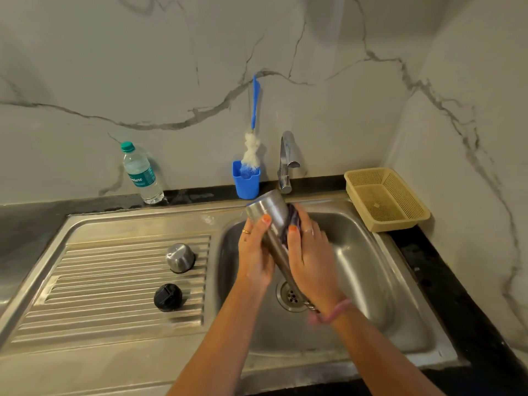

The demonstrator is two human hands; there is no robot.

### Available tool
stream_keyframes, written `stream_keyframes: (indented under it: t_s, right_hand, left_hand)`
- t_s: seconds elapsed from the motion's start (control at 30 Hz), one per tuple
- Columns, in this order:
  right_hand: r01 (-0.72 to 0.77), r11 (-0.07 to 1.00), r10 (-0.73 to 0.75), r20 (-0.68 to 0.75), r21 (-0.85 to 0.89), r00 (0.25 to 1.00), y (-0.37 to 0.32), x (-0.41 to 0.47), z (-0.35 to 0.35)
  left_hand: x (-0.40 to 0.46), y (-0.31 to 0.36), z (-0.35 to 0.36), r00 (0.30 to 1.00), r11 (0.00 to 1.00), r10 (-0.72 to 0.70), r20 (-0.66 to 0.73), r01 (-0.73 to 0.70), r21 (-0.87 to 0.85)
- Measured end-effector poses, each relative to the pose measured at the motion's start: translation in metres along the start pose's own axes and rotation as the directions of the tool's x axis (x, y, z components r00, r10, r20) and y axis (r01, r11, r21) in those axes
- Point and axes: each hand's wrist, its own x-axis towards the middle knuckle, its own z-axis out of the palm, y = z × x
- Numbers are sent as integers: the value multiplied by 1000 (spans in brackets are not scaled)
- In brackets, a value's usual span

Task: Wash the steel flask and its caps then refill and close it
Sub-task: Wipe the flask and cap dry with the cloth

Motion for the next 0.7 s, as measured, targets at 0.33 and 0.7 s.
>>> stream_keyframes:
  t_s: [0.33, 0.7]
  right_hand:
    - [-139, 967, 136, 31, 213, 990, 14, -19, 8]
    - [10, 990, -19, 67, 144, 998, -16, 24, 2]
  left_hand:
    - [6, -3, 3, 988, 991, -13, -152, 33, 129]
    - [4, -9, 6, 987, 992, 85, -133, -72, 100]
